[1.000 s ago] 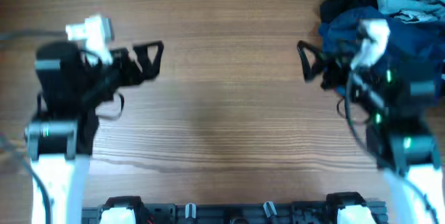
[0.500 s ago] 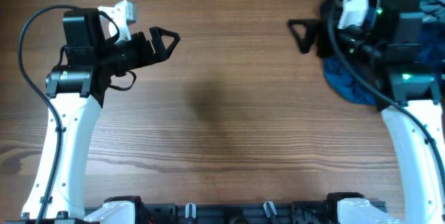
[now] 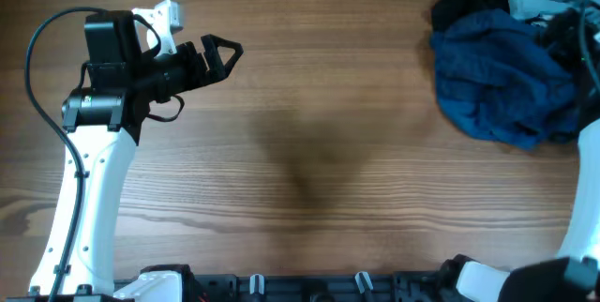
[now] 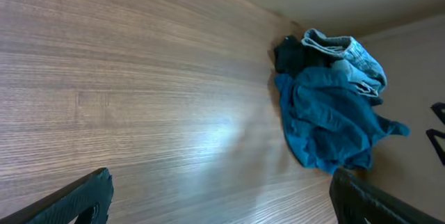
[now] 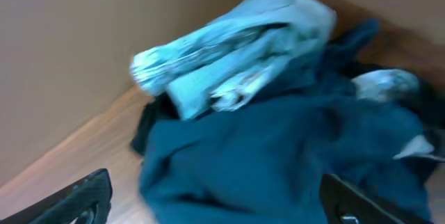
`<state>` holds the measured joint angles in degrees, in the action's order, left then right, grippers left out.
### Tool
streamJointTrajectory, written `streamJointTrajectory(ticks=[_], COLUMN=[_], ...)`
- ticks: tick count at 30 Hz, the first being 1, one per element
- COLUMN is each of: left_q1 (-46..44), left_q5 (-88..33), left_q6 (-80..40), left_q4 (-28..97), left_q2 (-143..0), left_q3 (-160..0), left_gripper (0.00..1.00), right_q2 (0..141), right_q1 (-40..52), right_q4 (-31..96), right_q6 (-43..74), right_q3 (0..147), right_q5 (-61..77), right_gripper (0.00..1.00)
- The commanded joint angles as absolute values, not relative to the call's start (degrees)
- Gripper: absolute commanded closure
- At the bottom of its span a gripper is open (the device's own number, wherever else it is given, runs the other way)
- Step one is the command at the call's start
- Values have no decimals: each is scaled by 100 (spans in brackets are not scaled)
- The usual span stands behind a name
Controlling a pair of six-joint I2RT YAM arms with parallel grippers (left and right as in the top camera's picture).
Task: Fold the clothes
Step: 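Reach the right gripper into the clothes pile and grasp the navy garment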
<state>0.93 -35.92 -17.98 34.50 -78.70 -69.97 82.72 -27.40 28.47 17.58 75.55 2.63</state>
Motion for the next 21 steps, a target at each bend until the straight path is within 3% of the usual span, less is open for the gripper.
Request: streamJointTrajectory(ticks=[1,6,14,16,19,21], left_q1=[97,-130,-364,-364,-364,-364], left_q5=[-3553,-3284,-3009,-3006,-3006,-3006], left_q6=[-1846,-1846,-1846,-1846,-1846,-1846], left_q4=[3433,3430,3210,3210,3210,3210], left_q2=[-7883,-7883,-7883,-7883,-7883,-7883], left_q3=[-7083,-7083,-7083,-7083,-7083,-7083], left_gripper=[0,0,0,0,5,8], right_q2=[8731,9070,9883,10005,9922,9717], right_q1=[-3199,-3487,-3500,-3500,-3500,-3500], right_q4=[2777,2569,2244,2272,2233,2202], right_q6=[1817,1820,1824,1846,2018,2121], right_q3=[7677,7677,7677,7677,7682,7701], right_q5=[451,607,757,840,1162,1476], right_gripper=[5,5,21,39,81,95])
